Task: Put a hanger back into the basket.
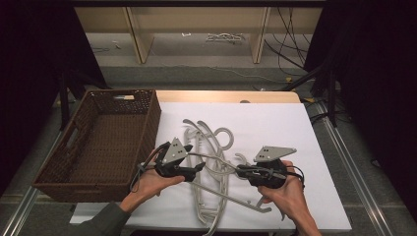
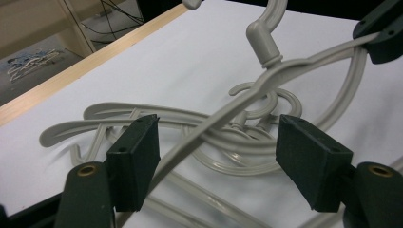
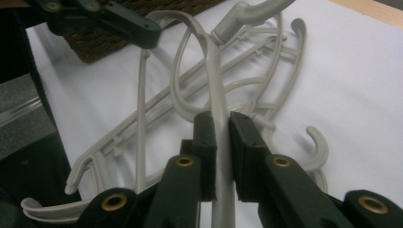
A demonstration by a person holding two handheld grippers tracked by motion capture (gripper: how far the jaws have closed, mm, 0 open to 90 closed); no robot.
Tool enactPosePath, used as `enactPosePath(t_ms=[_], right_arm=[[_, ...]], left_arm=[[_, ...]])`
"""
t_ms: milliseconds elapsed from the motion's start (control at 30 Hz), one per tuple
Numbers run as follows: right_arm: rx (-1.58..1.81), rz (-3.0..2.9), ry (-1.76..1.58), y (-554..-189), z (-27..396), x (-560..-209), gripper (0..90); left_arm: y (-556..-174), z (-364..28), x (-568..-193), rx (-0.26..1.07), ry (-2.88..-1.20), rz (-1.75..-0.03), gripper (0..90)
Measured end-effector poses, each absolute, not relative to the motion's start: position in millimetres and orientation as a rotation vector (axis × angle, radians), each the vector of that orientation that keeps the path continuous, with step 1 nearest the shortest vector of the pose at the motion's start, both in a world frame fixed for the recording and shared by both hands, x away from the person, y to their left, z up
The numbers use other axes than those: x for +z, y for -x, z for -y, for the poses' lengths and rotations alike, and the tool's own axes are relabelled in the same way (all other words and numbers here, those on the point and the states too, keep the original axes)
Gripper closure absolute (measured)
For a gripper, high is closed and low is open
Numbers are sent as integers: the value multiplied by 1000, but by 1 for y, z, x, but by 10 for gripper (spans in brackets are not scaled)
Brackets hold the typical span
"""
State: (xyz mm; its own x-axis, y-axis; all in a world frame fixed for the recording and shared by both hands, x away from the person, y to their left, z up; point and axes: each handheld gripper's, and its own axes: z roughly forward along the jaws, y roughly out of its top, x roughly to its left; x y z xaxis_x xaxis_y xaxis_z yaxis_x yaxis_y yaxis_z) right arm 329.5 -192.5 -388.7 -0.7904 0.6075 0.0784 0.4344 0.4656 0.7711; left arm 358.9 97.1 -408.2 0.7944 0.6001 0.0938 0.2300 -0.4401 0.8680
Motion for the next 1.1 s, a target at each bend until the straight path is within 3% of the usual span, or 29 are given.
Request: enactPosePath(t_ms=[267, 467, 567, 833, 933, 967, 1067, 1100], right_arm=[[1225, -2529, -831, -326, 183, -387, 821], [1211, -2558, -789, -323, 179, -387, 821], [1196, -2561, -767, -324, 180, -387, 820], [1198, -2584, -666, -326, 186, -382, 804], [1155, -2567, -624, -325, 189, -375, 760], [1128, -2547, -633, -324, 190, -373, 697], [1090, -2524, -632, -324, 192, -370, 650], [1065, -2494, -653, -323, 194, -366, 592]], left_arm=[[-364, -87, -408, 455, -2127, -572, 412], [-365, -77, -411, 464, -2218, -466, 557], [-362, -75, -408, 517, -2283, -357, 658], [-351, -71, -393, 601, -2385, -175, 734], [-346, -70, -388, 612, -2401, -135, 772], [-345, -70, -387, 627, -2410, -126, 794], [-342, -68, -387, 608, -2413, -104, 819], [-341, -68, -386, 600, -2403, -114, 821]])
